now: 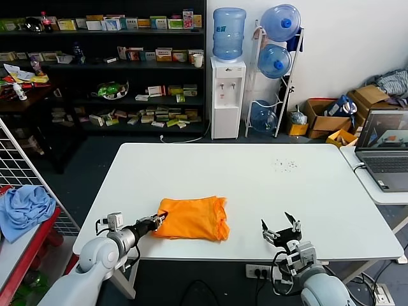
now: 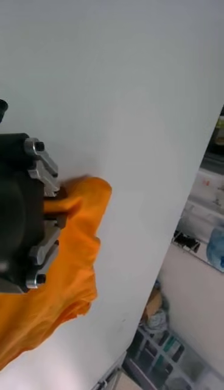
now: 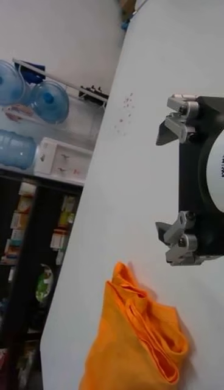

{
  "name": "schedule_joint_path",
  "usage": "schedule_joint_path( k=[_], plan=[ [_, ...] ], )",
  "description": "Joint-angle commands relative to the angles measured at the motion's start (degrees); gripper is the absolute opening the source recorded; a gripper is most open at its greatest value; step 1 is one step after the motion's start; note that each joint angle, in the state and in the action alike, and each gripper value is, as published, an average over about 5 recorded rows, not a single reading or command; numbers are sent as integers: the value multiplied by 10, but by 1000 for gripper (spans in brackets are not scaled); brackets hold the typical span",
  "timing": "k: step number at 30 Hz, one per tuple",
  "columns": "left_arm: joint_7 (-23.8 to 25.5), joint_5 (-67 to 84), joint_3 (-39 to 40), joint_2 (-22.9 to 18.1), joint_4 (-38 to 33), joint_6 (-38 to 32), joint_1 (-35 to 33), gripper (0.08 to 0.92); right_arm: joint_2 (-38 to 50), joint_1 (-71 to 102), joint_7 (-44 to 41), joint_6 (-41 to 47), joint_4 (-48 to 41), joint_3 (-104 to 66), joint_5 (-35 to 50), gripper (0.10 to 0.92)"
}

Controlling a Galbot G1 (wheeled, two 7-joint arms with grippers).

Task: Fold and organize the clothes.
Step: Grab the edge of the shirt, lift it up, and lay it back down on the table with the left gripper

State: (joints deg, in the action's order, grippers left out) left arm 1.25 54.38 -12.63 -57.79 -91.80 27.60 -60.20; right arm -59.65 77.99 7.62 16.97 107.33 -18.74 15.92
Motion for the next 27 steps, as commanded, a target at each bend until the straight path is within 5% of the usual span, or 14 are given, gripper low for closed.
schedule_joint_path(
  k=[1,7,27],
  plan=[
    [-23,0,-13,31,-42,3,-14,221,-2,-5,3,-1,1,6,0,823],
    [-54,-6,-35,89,-56,27,-24,114,-7,-17,7,-1,-4,17,0,823],
    [-46,-289,-99,272,86,-15,16,114,-13,-56,6,2,-8,41,8,823]
  ],
)
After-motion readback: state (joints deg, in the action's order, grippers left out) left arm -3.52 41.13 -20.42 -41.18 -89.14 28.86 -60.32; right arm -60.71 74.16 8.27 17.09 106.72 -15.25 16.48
